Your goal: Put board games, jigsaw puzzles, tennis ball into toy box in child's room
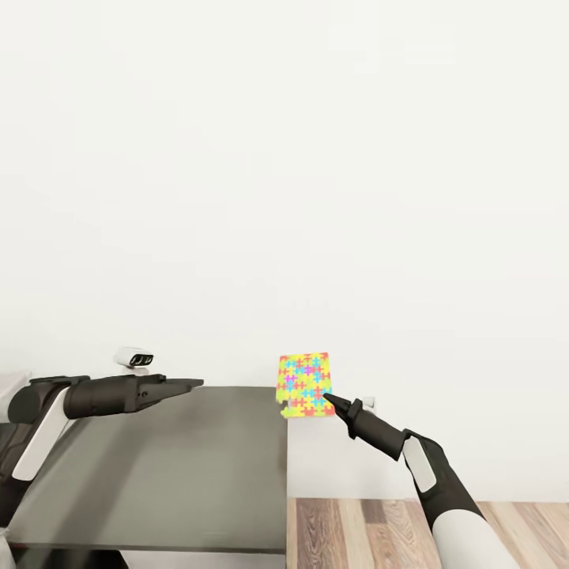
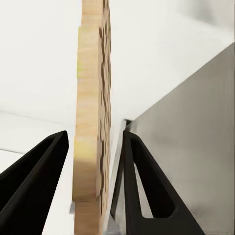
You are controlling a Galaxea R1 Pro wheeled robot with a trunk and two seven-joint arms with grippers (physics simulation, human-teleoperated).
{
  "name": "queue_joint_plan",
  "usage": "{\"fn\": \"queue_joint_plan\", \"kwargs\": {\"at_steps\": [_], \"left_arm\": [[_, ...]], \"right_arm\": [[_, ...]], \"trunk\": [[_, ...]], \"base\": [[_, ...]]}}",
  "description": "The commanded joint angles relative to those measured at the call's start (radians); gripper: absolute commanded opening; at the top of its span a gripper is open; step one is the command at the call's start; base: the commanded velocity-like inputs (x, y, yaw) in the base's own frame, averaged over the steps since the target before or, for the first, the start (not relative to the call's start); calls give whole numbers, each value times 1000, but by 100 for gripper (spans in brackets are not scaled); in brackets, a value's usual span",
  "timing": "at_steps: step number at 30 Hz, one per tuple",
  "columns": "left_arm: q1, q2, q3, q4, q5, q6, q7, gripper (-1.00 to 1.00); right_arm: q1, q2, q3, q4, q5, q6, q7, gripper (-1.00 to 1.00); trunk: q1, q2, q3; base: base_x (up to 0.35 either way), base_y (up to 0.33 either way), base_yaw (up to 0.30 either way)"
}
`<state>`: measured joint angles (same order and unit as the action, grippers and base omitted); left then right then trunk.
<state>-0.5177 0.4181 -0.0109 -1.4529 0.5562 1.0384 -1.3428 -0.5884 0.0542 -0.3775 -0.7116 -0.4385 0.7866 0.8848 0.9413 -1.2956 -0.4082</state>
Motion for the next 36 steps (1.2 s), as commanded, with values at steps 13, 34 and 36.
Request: {"fn": "queue_joint_plan", "kwargs": {"at_steps": [13,34,36], "left_arm": [[-1,-2,0,0,-1,9,-1,100],[-2,-7,0,2,-5,9,5,100],[-2,-7,0,2,-5,9,5,100]], "right_arm": [[-1,11,-2,0,3,-6,3,-100],[-1,16,2,0,4,-49,3,-100],[0,16,3,0,4,-81,3,-100]], "trunk": [[-50,91,40],[-131,238,105],[-139,252,112]], "base": [[-57,0,0],[0,0,0],[0,0,0]]}}
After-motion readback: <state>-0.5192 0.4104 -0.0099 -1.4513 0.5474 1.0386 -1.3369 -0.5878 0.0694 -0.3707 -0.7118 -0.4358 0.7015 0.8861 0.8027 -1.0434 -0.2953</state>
